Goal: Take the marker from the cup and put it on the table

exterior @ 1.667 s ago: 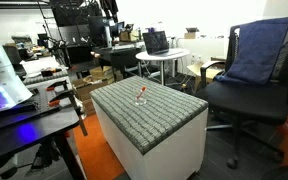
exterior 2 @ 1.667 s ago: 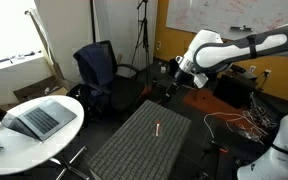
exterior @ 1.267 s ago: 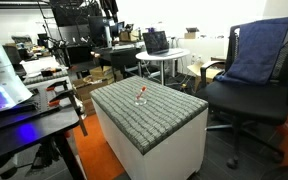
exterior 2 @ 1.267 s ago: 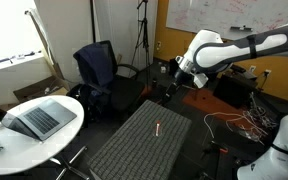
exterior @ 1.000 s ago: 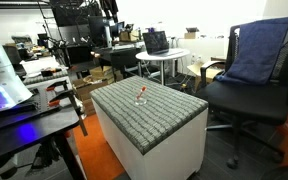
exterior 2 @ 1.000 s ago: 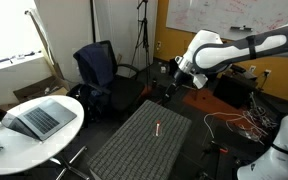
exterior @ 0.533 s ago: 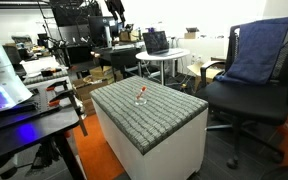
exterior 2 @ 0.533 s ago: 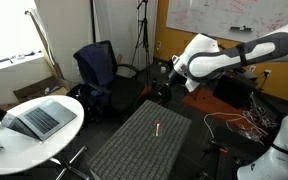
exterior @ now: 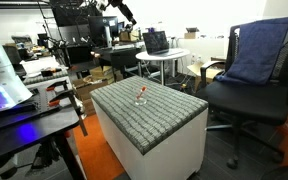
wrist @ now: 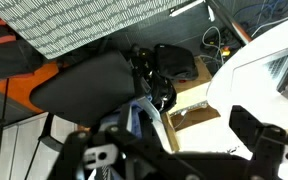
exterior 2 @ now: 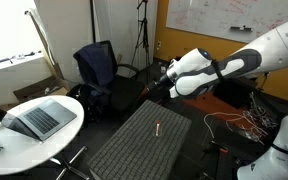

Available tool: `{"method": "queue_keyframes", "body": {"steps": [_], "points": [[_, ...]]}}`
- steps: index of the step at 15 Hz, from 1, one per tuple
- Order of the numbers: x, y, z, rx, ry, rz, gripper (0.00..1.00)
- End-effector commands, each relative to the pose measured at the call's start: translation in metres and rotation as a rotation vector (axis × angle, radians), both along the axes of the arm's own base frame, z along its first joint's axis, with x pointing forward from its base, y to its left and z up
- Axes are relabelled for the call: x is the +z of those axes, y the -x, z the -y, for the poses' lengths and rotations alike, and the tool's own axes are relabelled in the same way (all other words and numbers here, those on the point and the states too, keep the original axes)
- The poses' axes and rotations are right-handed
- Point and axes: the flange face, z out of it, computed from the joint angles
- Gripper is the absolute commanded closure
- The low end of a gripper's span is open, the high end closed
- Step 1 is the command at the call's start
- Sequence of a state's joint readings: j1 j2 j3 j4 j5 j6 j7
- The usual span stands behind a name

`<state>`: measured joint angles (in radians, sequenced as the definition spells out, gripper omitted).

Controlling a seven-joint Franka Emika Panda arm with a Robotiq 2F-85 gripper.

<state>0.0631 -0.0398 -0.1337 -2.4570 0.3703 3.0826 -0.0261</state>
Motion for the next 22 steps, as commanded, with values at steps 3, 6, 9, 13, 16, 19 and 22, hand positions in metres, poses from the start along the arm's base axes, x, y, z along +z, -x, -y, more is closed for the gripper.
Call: {"method": "queue_keyframes", "body": {"steps": [3,6,9,13,16,19,22], "points": [[-0.037,-0.022,0.003,-0.234,-0.080,0.106,0.00],[-0.042,-0.015,0.001,-0.213,-0.072,0.078,0.00],[-0.048,-0.021,0.000,-0.224,-0.075,0.076,0.00],[-0.042,-0.011,0.012,-0.281,-0.085,0.126,0.00],[-0.041,-0.005,0.019,-0.358,-0.100,0.189,0.00],[-0.046,0.001,0.021,-0.444,-0.128,0.246,0.00],[-0.033,-0.009,0.033,-0.534,-0.207,0.246,0.00]]}}
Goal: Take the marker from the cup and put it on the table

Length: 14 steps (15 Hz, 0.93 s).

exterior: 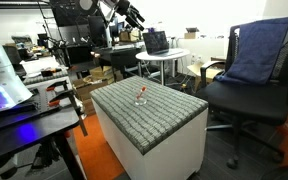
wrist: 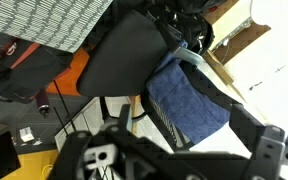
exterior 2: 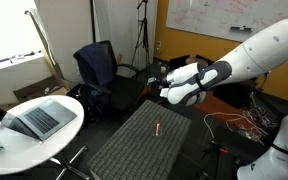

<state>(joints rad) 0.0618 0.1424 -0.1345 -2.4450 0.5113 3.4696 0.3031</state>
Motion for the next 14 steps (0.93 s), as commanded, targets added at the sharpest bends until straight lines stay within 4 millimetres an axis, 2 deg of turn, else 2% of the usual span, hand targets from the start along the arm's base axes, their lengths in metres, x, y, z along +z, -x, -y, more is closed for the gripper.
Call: {"method": "queue_keyframes", "body": {"steps": [1,4,6,9,14], "points": [[0.005,-0.004,0.005,-0.112,-0.095,0.042,0.00],[-0.005,-0.003,0.000,-0.191,-0.193,0.048,0.00],[-0.021,-0.002,-0.010,-0.230,-0.248,0.029,0.00],[-0.044,-0.006,-0.014,-0.267,-0.313,-0.028,0.00],[-0.085,0.005,0.008,-0.326,-0.303,-0.128,0.00]]}}
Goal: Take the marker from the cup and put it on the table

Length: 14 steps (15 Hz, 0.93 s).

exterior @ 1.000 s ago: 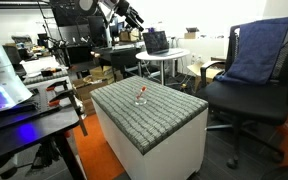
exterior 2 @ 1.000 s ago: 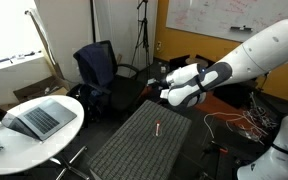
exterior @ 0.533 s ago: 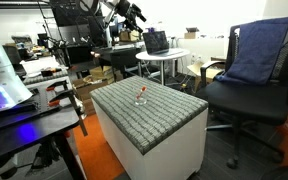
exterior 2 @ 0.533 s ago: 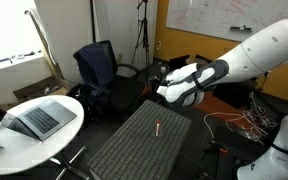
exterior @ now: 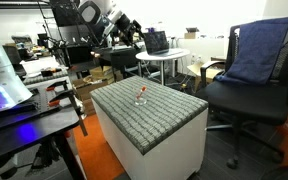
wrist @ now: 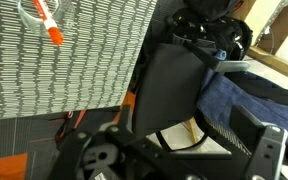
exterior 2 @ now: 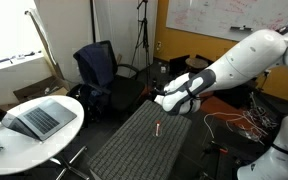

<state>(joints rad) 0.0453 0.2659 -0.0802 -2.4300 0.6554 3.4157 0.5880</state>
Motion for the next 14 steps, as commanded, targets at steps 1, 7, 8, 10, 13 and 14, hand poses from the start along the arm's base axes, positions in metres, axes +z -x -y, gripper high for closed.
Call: {"method": "queue_keyframes", "body": {"steps": [1,7,8,10,13,14], "points": [[-0.021,0.004,0.020,-0.049,-0.013,-0.062,0.00],[-0.050,0.006,0.027,-0.051,-0.001,-0.145,0.00],[-0.055,0.005,0.025,-0.045,-0.003,-0.158,0.00],[-0.062,0.001,0.021,-0.037,-0.006,-0.176,0.00],[-0.068,-0.009,0.012,-0.019,-0.019,-0.187,0.00],[-0.072,-0.013,0.011,-0.015,-0.024,-0.192,0.00]]}}
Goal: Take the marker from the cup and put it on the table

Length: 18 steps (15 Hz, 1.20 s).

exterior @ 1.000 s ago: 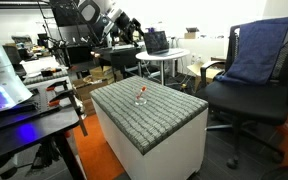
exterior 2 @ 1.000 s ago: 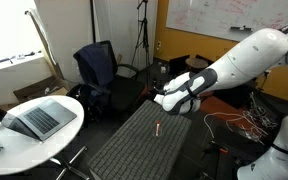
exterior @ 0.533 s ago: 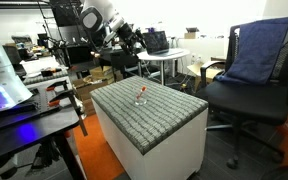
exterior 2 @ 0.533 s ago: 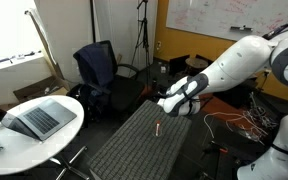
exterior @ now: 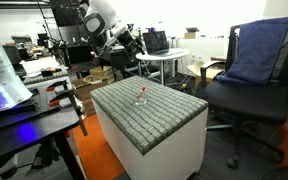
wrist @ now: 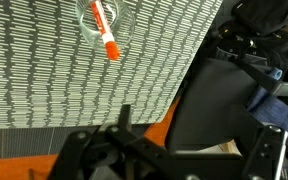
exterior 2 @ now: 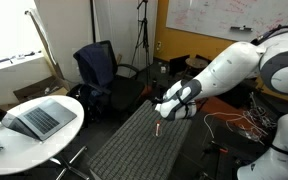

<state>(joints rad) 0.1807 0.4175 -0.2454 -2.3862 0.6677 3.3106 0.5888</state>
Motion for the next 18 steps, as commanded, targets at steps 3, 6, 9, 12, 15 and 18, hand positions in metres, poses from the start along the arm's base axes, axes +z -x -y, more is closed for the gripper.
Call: {"method": "queue_keyframes", "body": {"steps": [3,6,9,12,15,18], "points": [[-0.016,-0.022,-0.004,-0.008,-0.038,-0.026,0.00],[-0.030,-0.026,-0.003,-0.020,-0.038,-0.041,0.00],[-0.043,-0.027,-0.003,-0.042,-0.038,-0.050,0.00],[-0.055,-0.026,-0.003,-0.053,-0.044,-0.067,0.00],[-0.066,-0.023,-0.001,-0.067,-0.047,-0.088,0.00],[-0.075,-0.019,-0.001,-0.079,-0.054,-0.106,0.00]]}}
